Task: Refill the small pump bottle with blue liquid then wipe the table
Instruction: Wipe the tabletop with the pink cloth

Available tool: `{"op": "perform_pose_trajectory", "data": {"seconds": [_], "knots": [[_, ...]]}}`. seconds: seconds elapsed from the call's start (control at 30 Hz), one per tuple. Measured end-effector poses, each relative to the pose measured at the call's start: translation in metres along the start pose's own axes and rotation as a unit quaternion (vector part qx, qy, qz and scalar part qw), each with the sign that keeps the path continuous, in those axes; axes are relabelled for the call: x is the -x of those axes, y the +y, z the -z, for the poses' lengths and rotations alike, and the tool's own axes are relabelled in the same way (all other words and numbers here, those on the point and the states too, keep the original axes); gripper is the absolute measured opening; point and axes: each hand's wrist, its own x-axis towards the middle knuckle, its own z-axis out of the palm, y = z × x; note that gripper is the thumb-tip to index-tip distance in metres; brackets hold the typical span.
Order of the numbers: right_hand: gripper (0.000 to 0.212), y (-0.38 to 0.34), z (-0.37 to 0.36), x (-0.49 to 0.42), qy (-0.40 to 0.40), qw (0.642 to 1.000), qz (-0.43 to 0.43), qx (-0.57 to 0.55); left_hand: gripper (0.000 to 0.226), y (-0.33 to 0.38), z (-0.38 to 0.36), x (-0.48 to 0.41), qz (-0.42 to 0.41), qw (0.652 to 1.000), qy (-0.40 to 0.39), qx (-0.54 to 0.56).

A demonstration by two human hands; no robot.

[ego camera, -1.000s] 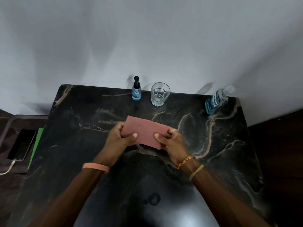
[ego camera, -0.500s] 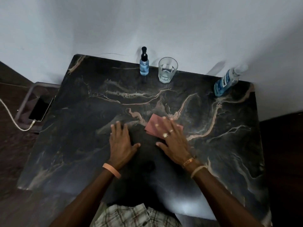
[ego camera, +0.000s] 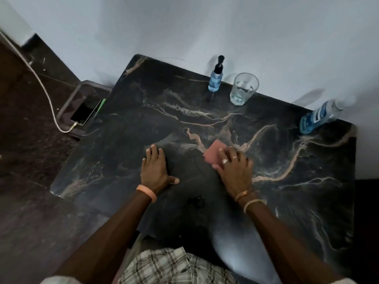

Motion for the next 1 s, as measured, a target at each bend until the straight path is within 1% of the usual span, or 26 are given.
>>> {"op": "perform_pose_trajectory", "data": {"seconds": [0.1,0.13,0.17,0.2,0.23,0.27,0.3,0.37,0.43,0.47,0.5,0.53,0.57,0.6,0.63,0.67,0.7,0.73,0.77,0.8,0.83,0.87,0.9,0.93,0.97,1.0], "knots": [[0.042,0.009,-0.001,-0.008,-0.023,0.997,0.052,0.058,0.128,-0.003,-0.002,0.0,-0.003,1.0,0.006,0.012],[0.038,0.007,-0.002,-0.013,-0.02,0.997,0.053,0.054,0.127,-0.003,-0.001,0.0,-0.004,1.0,0.008,0.014],[0.036,0.002,-0.002,-0.014,-0.023,0.999,0.04,0.021,0.127,-0.003,-0.002,-0.001,-0.005,1.0,0.01,0.014],[0.037,-0.004,0.003,-0.013,-0.019,0.999,0.05,0.001,0.125,-0.004,-0.001,-0.001,-0.005,1.0,0.012,0.013],[0.038,-0.017,0.008,-0.006,-0.019,0.995,0.077,-0.057,0.124,-0.003,0.0,-0.002,-0.005,1.0,0.015,0.01],[0.037,-0.035,0.009,0.013,-0.025,0.984,0.122,-0.124,0.122,-0.003,0.0,-0.001,-0.007,1.0,0.016,0.008],[0.037,-0.058,0.008,0.041,-0.043,0.97,0.18,-0.157,0.121,-0.003,0.0,-0.001,-0.008,1.0,0.017,0.006],[0.036,-0.092,-0.001,0.101,-0.088,0.945,0.27,-0.161,0.121,-0.004,-0.003,-0.001,-0.01,1.0,0.016,0.006],[0.035,-0.079,-0.012,0.129,-0.082,0.942,0.311,-0.096,0.12,-0.004,-0.006,0.001,-0.013,1.0,0.021,0.007],[0.038,-0.064,-0.018,0.124,-0.08,0.953,0.286,-0.067,0.119,-0.004,-0.007,0.003,-0.012,0.999,0.035,0.003],[0.041,-0.045,-0.021,0.114,-0.084,0.974,0.198,-0.074,0.117,-0.003,-0.008,0.007,-0.017,0.999,0.05,-0.008],[0.043,-0.027,-0.011,0.106,-0.051,0.991,0.07,-0.098,0.114,-0.001,-0.01,0.013,-0.032,0.997,0.068,-0.023],[0.042,-0.02,-0.002,0.104,-0.004,0.993,-0.016,-0.115,0.107,0.001,-0.015,0.02,-0.056,0.994,0.093,-0.032],[0.039,-0.019,-0.001,0.115,-0.004,0.98,-0.074,-0.186,0.098,0.004,-0.021,0.029,-0.085,0.989,0.118,-0.027],[0.035,-0.026,0.003,0.127,-0.023,0.975,-0.031,-0.218,0.086,0.008,-0.029,0.041,-0.116,0.984,0.137,-0.007],[0.033,-0.037,0.004,0.146,-0.08,0.973,0.081,-0.201,0.076,0.013,-0.038,0.053,-0.144,0.979,0.146,0.021],[0.036,-0.044,0.0,0.167,-0.148,0.953,0.188,-0.184,0.067,0.016,-0.048,0.064,-0.168,0.974,0.145,0.044],[0.04,-0.043,-0.004,0.177,-0.187,0.942,0.223,-0.169,0.06,0.019,-0.058,0.076,-0.189,0.971,0.137,0.06],[0.043,-0.032,-0.01,0.176,-0.178,0.953,0.194,-0.152,0.053,0.023,-0.068,0.086,-0.207,0.967,0.129,0.074],[0.043,-0.022,-0.012,0.164,-0.13,0.972,0.085,-0.175,0.047,0.026,-0.076,0.093,-0.224,0.963,0.123,0.09],[0.039,-0.012,-0.011,0.152,-0.071,0.974,-0.058,-0.207,0.042,0.029,-0.083,0.1,-0.237,0.958,0.117,0.11],[0.037,-0.009,-0.011,0.142,-0.019,0.959,-0.177,-0.22,0.037,0.032,-0.089,0.106,-0.246,0.954,0.11,0.131],[0.036,-0.017,-0.007,0.134,-0.003,0.95,-0.215,-0.226,0.034,0.034,-0.092,0.11,-0.249,0.95,0.105,0.155],[0.035,-0.031,-0.002,0.133,-0.024,0.952,-0.184,-0.244,0.033,0.037,-0.095,0.114,-0.25,0.947,0.096,0.18],[0.038,-0.05,-0.003,0.136,-0.063,0.95,-0.118,-0.282,0.034,0.039,-0.095,0.116,-0.247,0.943,0.085,0.208],[0.042,-0.061,-0.007,0.146,-0.115,0.947,-0.063,-0.292,0.037,0.042,-0.094,0.117,-0.244,0.939,0.073,0.23]]}}
